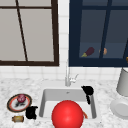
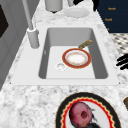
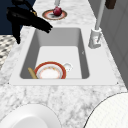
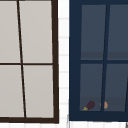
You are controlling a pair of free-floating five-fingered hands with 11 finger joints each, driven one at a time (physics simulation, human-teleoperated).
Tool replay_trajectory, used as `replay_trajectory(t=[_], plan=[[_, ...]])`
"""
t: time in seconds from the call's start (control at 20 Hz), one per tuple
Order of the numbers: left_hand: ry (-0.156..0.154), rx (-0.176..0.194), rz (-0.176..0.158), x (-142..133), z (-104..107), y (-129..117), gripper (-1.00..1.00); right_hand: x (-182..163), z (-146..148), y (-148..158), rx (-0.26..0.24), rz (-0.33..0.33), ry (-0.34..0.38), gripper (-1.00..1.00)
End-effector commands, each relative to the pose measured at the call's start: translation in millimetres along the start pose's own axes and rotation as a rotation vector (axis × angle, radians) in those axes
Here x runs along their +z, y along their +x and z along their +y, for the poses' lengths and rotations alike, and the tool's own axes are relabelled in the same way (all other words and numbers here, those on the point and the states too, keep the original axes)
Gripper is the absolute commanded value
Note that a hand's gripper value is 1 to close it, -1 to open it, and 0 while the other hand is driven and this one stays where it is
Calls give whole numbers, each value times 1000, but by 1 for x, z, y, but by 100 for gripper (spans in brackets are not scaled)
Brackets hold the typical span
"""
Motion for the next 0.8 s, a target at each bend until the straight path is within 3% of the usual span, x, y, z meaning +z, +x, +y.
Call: replay_trajectory(t=[0.0, 0.4, 0.75], plan=[[0, 0, 0, 0, 0, 0, 0, -22, -10, 5, -24, 1, -65, -100], [0, 0, 0, 0, 0, 0, 0, -70, -29, 14, -26, 14, -119, -100], [0, 0, 0, 0, 0, 0, 0, -102, -53, 15, -14, 23, -213, -100]])
